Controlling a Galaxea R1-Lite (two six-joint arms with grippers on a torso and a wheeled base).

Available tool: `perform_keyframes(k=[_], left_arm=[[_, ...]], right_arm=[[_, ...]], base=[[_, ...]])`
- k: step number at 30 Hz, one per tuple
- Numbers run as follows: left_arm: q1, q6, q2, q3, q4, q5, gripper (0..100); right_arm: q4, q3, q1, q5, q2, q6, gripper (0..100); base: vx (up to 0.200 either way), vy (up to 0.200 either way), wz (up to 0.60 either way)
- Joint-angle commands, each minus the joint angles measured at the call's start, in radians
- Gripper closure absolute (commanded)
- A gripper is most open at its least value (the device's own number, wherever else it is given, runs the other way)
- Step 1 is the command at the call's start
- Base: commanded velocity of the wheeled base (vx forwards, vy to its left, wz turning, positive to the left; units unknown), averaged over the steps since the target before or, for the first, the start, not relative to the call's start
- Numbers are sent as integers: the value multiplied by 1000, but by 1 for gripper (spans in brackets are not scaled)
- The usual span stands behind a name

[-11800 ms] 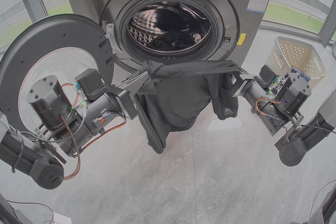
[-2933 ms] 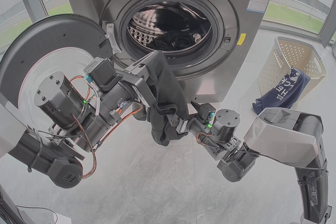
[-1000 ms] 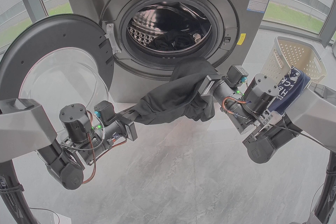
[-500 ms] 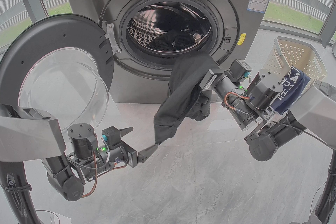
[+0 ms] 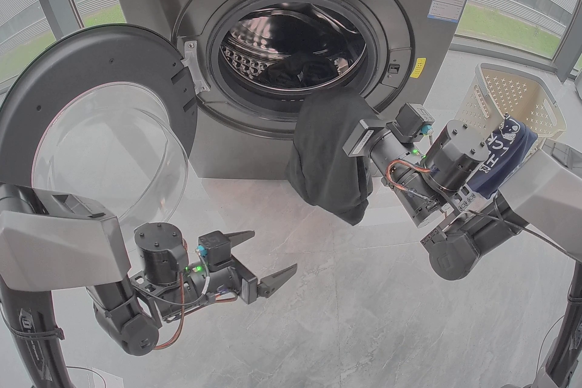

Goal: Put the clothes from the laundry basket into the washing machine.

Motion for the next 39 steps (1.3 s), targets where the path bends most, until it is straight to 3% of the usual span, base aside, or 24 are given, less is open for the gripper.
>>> perform_keyframes(k=[1,4,14,22,30,39], left_arm=[[-70,-43,13,-180,3,25,0],[-92,-76,55,-284,8,54,0],[-106,-89,130,-483,61,89,0],[-118,-132,151,-598,144,105,0],[-121,-132,202,-718,207,139,0],[-104,-130,306,-830,216,231,0]], right_arm=[[-2,8,17,-2,5,1,100],[-2,5,29,-3,22,4,100],[-1,4,37,-3,24,4,100],[1,5,52,-5,24,6,100],[1,25,60,-20,15,6,100],[2,57,71,-20,-34,9,100]], base=[[0,0,0],[0,0,0],[0,0,0],[0,0,0],[0,0,0],[0,0,0]])
